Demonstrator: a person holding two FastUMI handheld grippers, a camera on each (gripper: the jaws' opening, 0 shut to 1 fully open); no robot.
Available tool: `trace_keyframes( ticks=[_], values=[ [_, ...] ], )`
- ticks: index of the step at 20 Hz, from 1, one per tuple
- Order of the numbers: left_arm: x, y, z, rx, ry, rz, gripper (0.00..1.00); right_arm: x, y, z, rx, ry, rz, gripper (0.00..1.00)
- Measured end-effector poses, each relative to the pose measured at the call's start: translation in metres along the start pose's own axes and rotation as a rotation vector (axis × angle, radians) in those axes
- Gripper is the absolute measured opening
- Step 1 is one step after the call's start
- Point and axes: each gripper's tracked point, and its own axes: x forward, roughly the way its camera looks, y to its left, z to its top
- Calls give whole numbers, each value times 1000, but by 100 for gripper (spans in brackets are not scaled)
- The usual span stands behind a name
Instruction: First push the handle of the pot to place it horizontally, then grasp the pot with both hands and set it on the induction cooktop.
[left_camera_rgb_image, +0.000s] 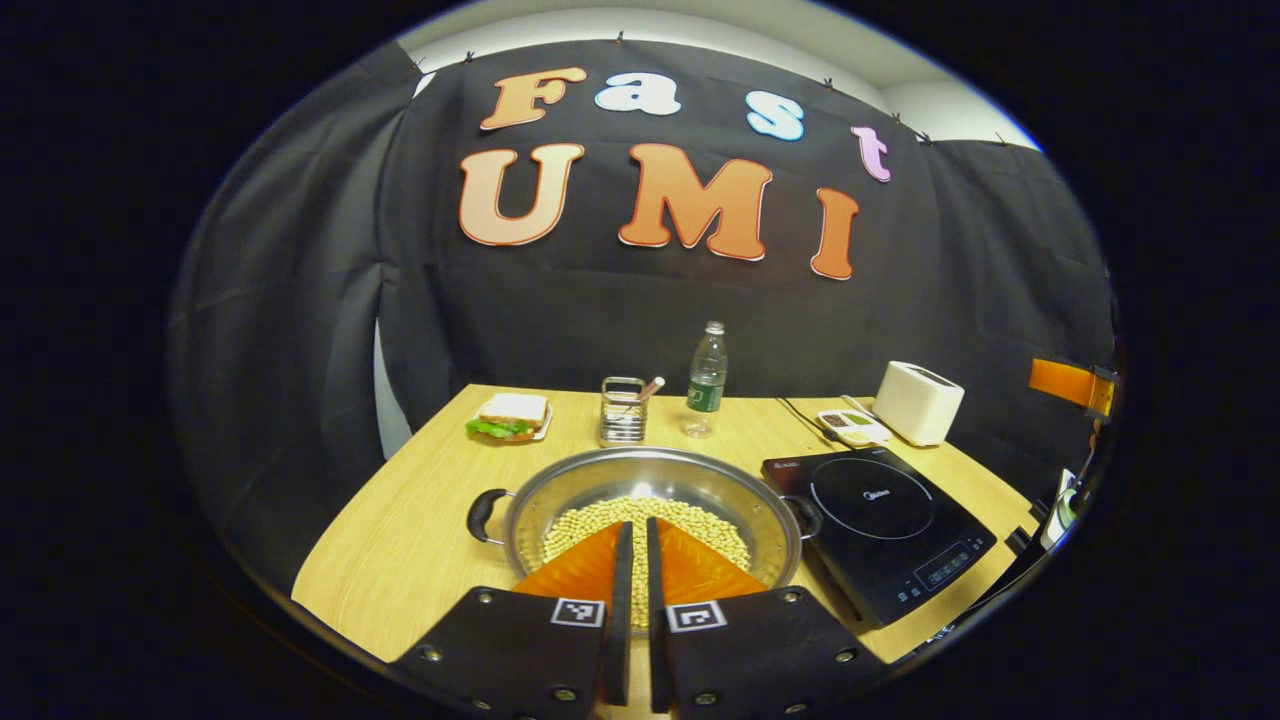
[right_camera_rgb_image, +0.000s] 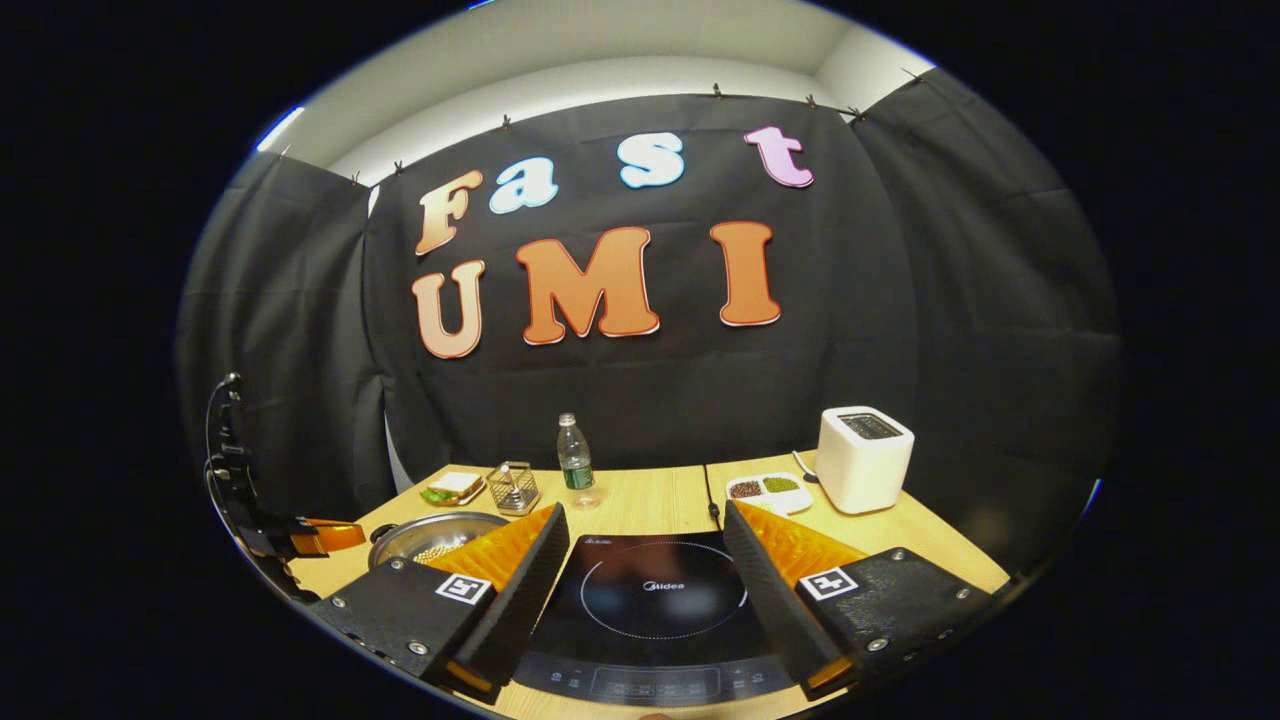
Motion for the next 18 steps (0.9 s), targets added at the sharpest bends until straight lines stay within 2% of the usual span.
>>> trace_keyframes(
  ticks=[4,5,6,8,9,12,18],
  values=[
    [7,17,-5,-12,-6,-18,47,21,28,-32,9,42,-20,96],
    [12,24,-8,-18,-3,-14,70,27,32,-39,7,49,-36,96],
    [16,32,-10,-23,1,-7,77,33,36,-46,2,54,-56,96],
    [28,47,-13,-26,-9,6,81,45,42,-59,6,63,-95,97],
    [34,54,-13,-23,-16,6,90,52,47,-67,8,76,-102,97],
    [52,71,-23,0,-7,-3,90,71,66,-94,5,139,-112,96],
    [79,100,-55,-2,94,15,91,102,103,-135,2,240,-88,97]
  ],
)
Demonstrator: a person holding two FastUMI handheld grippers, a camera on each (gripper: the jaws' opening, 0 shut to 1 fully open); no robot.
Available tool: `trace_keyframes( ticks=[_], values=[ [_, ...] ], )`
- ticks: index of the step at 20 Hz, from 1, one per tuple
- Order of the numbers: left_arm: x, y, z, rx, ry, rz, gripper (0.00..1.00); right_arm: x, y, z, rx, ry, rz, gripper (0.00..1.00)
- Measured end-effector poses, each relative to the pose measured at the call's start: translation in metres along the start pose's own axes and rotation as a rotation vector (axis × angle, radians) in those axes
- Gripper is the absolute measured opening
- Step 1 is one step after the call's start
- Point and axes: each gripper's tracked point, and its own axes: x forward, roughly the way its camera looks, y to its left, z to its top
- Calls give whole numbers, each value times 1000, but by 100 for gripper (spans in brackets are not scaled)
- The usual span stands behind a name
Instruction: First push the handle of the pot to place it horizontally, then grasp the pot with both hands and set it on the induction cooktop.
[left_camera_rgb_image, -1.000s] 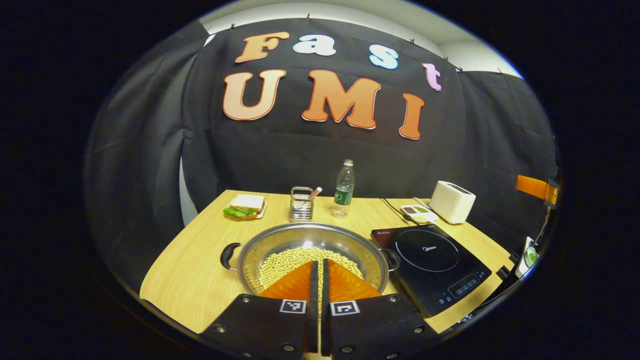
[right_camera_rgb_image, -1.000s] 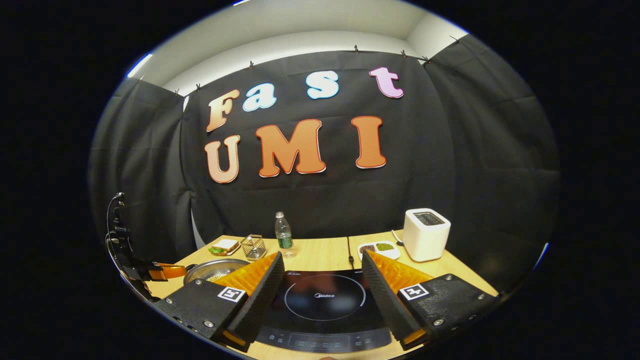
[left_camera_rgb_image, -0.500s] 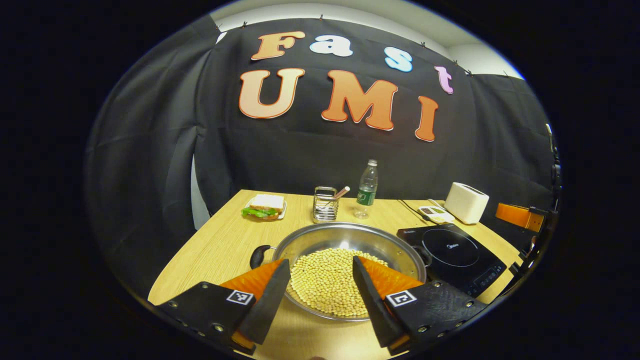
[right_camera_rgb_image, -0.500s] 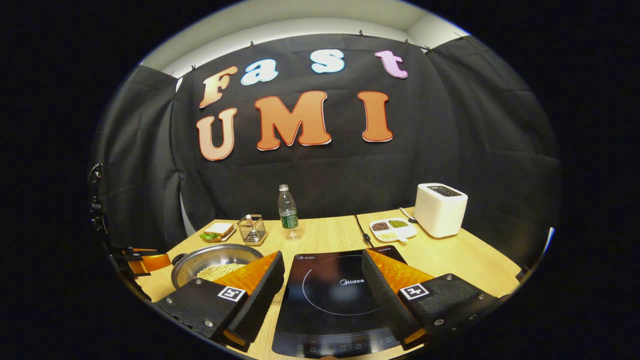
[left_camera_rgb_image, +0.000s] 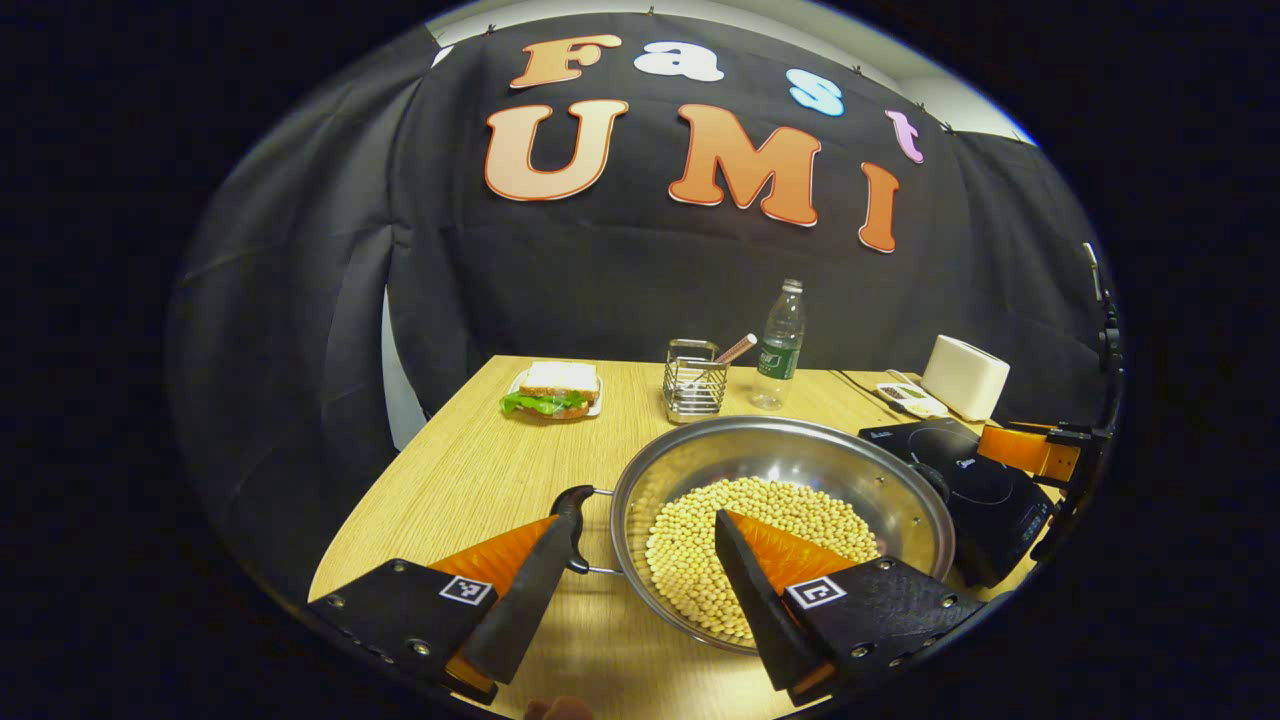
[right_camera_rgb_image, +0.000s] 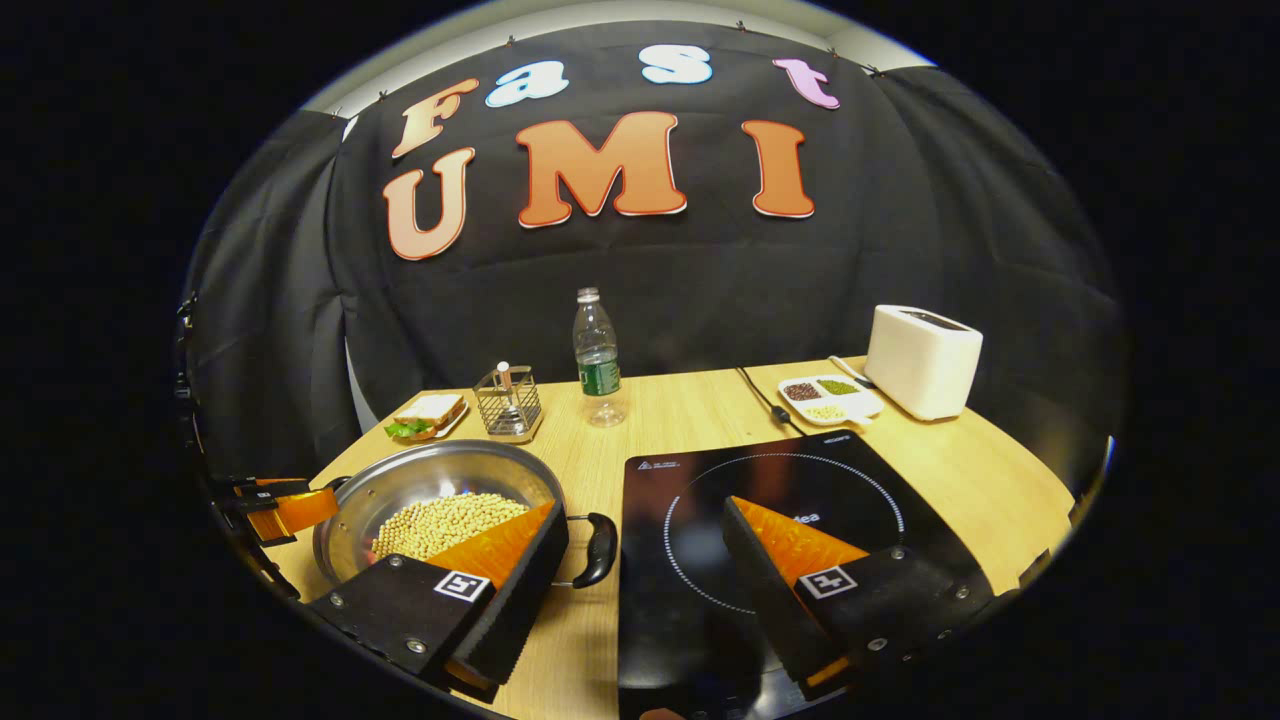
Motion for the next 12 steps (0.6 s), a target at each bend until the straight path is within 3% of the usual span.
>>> trace_keyframes(
  ticks=[3,12],
  values=[
    [13,15,6,9,-28,29,90,18,13,-15,-2,50,3,97],
    [45,21,-3,-18,-2,-8,90,45,34,-40,21,144,17,96]
  ],
)
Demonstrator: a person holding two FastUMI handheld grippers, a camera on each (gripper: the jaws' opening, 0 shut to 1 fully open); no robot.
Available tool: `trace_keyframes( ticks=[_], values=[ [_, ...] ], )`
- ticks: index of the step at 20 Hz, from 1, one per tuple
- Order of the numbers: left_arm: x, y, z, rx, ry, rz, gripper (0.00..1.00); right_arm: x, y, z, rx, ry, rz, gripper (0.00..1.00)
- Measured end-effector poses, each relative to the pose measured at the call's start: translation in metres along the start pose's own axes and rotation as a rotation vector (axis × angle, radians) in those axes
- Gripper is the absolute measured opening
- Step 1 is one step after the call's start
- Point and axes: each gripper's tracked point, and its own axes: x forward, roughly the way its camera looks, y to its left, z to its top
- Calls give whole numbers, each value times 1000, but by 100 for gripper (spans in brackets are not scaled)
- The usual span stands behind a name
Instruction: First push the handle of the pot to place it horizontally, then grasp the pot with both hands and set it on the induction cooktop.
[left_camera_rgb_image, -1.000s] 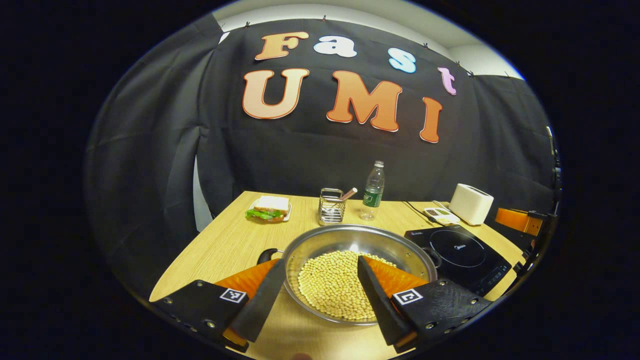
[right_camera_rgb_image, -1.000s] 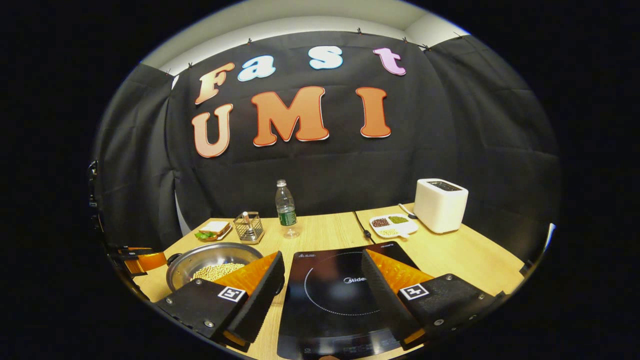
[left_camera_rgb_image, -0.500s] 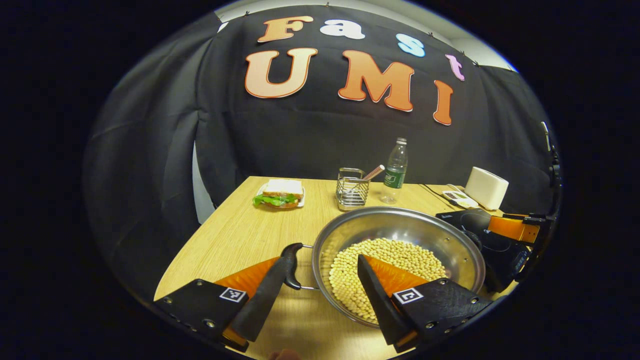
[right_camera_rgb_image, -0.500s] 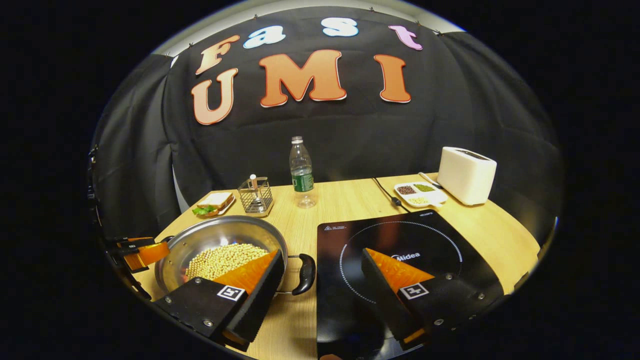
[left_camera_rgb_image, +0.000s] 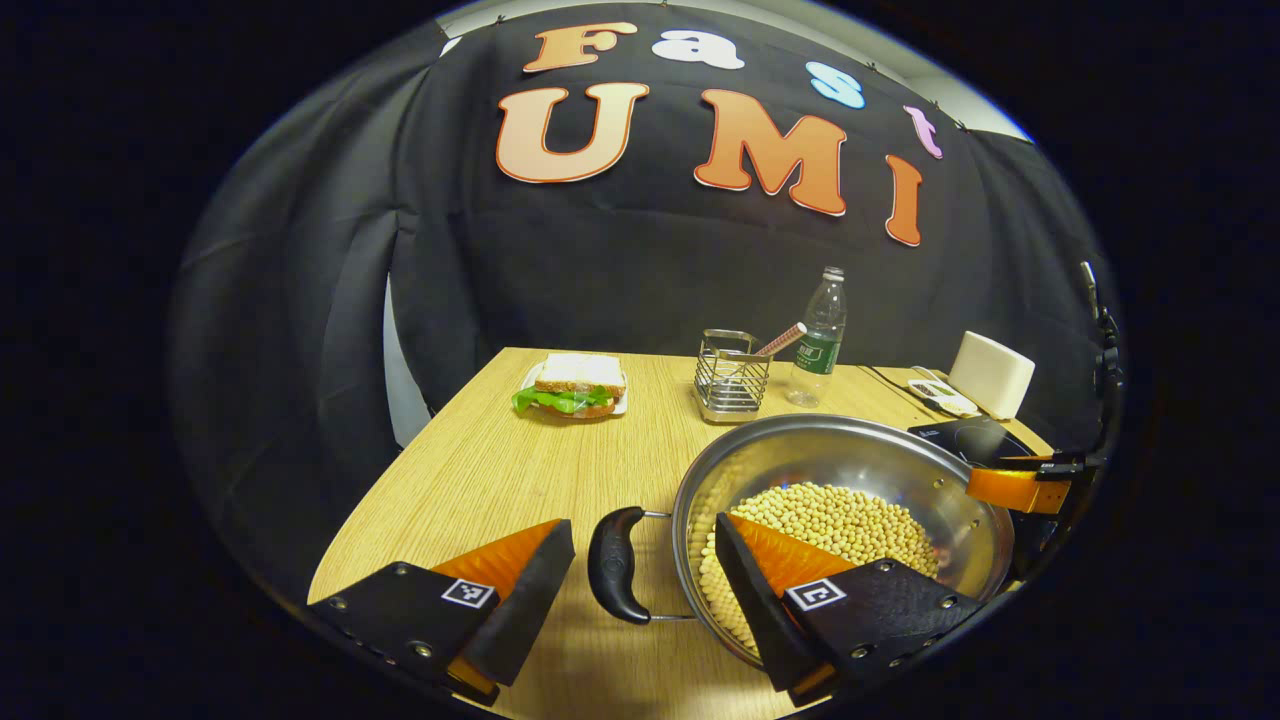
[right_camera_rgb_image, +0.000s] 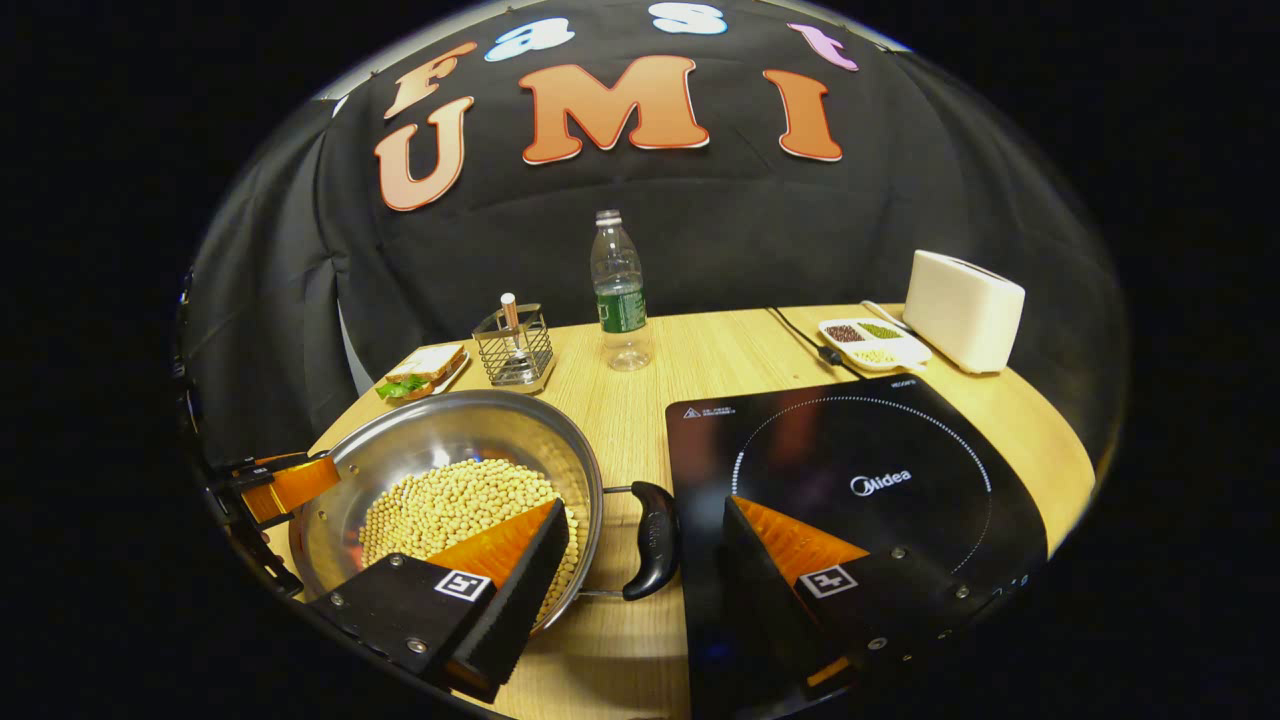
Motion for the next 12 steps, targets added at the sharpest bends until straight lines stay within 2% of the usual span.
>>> trace_keyframes(
  ticks=[3,6,7,8,9,10,12],
  values=[
    [9,-8,-8,-33,20,-55,89,4,-1,-6,13,35,3,92],
    [13,-4,-16,-45,52,-58,91,3,0,-8,31,61,5,83],
    [15,3,-21,-36,64,-44,81,2,4,-10,46,81,21,80],
    [14,-1,-24,-39,75,-74,75,3,5,-10,56,87,17,69],
    [14,-3,-26,-50,81,-109,64,4,4,-10,60,105,11,63],
    [17,-4,-26,-84,101,-121,65,4,3,-11,65,119,8,60],
    [17,-3,-32,-88,133,-91,64,1,6,-11,76,117,7,54]
  ],
)
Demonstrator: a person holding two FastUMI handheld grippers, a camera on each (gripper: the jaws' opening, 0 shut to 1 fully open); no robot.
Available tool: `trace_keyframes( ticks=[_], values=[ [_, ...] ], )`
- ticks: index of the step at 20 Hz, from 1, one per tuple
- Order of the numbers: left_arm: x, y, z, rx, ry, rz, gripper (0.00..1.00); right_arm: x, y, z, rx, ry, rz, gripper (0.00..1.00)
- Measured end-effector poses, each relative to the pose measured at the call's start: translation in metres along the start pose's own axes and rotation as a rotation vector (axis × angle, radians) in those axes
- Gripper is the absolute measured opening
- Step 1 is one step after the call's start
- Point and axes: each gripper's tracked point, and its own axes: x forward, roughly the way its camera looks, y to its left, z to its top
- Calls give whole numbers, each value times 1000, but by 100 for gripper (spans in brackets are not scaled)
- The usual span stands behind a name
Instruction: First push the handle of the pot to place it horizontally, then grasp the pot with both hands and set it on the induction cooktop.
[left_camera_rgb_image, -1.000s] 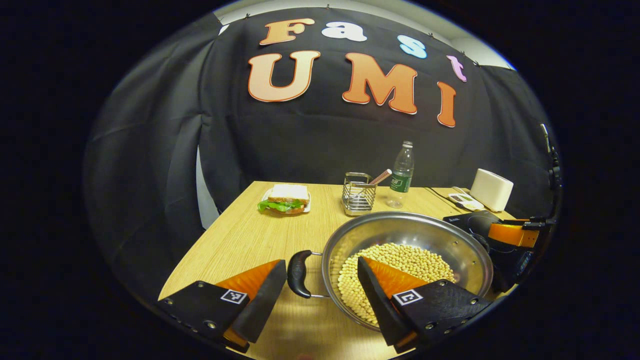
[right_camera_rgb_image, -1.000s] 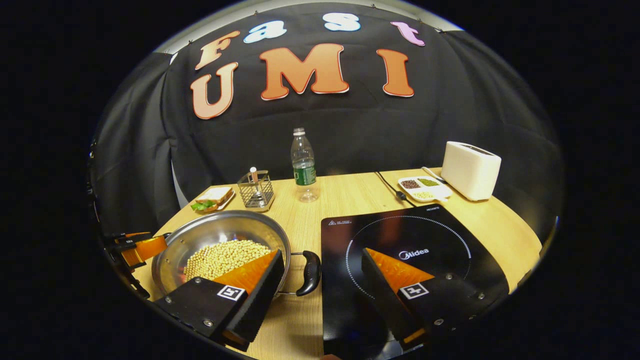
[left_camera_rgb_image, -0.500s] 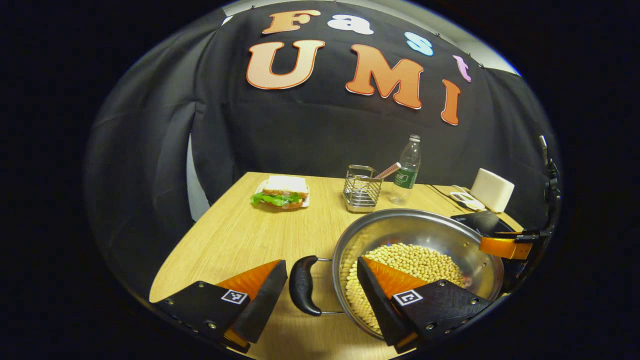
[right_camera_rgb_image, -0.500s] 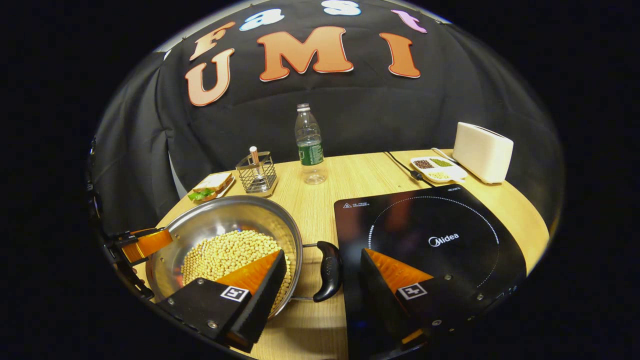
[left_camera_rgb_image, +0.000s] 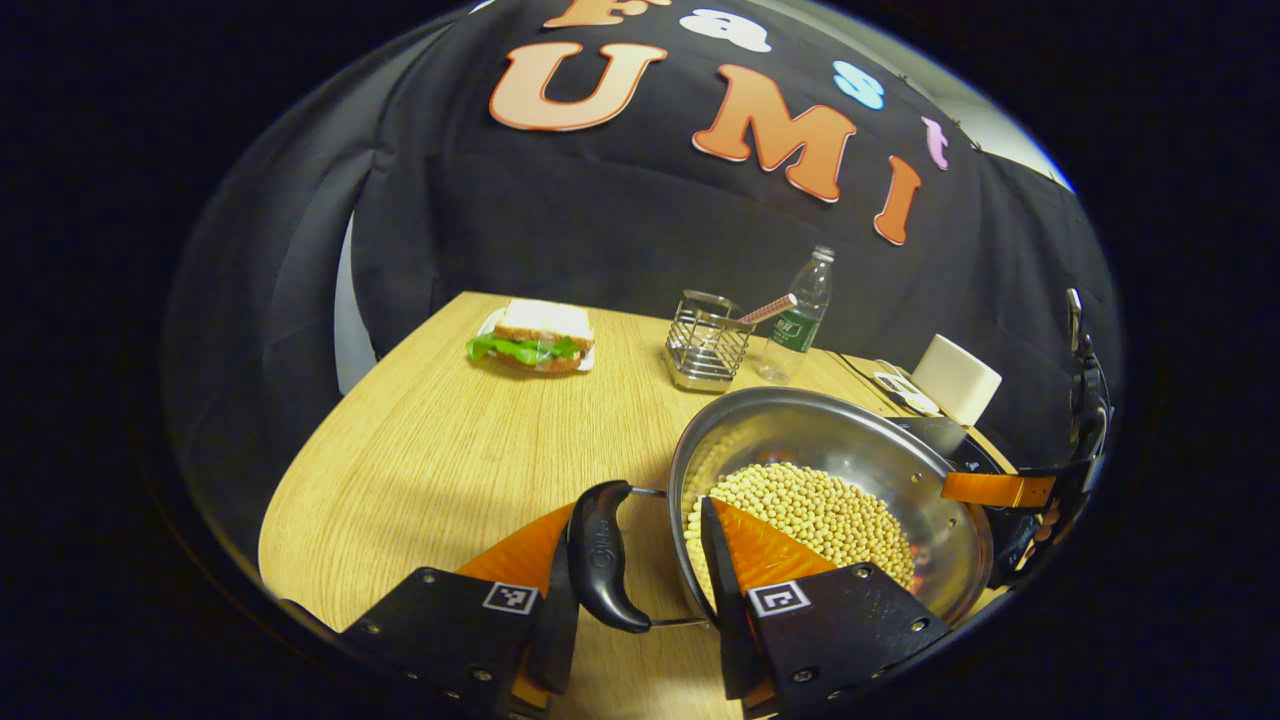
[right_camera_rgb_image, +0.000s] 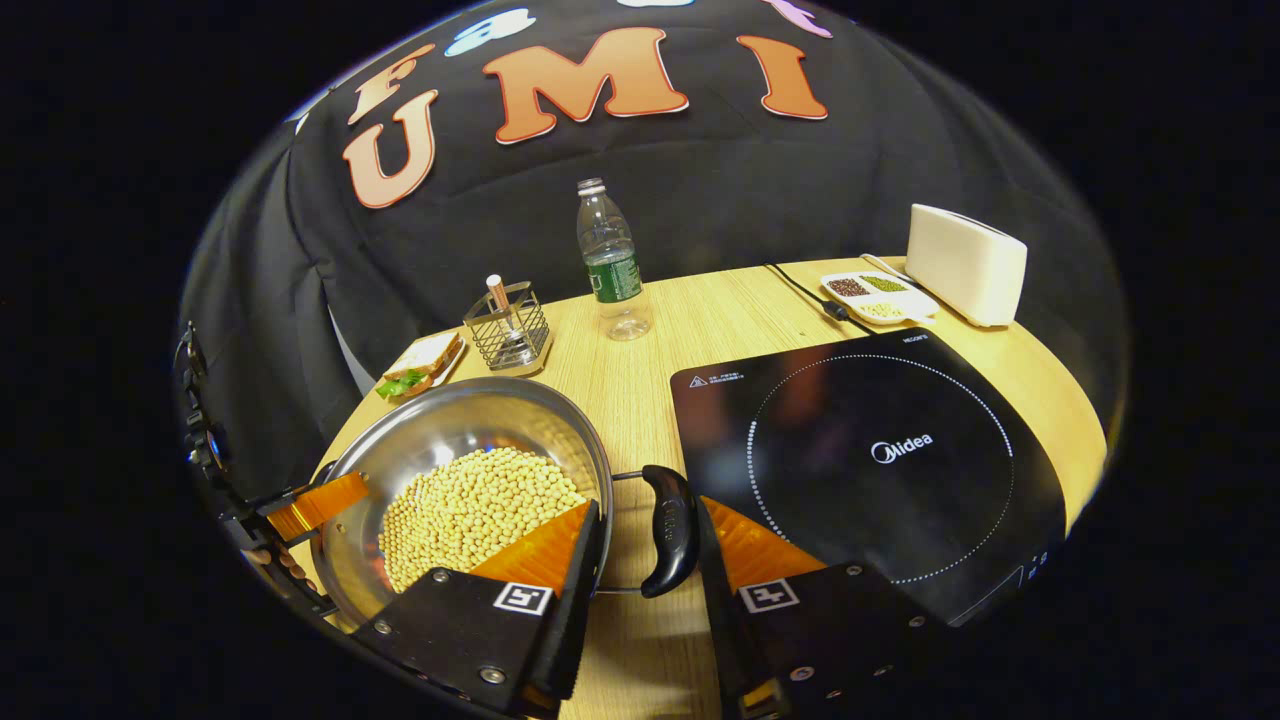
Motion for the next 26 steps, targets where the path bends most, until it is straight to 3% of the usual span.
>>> trace_keyframes(
  ticks=[1,4,11,17,18,23,26],
  values=[
    [-2,1,-2,3,12,26,55,-2,-1,3,-11,-8,5,52],
    [-18,-2,-2,-24,-2,93,49,-2,-2,4,32,22,32,38],
    [-75,-29,51,-18,-134,148,46,-47,-5,41,58,-60,106,39],
    [-85,-85,63,-19,-148,116,47,-79,-49,61,70,-104,95,39],
    [-83,-98,64,-12,-147,107,46,-83,-59,63,78,-109,88,43],
    [-74,-158,70,23,-143,69,45,-97,-116,73,112,-124,53,35],
    [-66,-195,68,17,-136,42,46,-105,-152,79,130,-129,27,39]
  ],
)
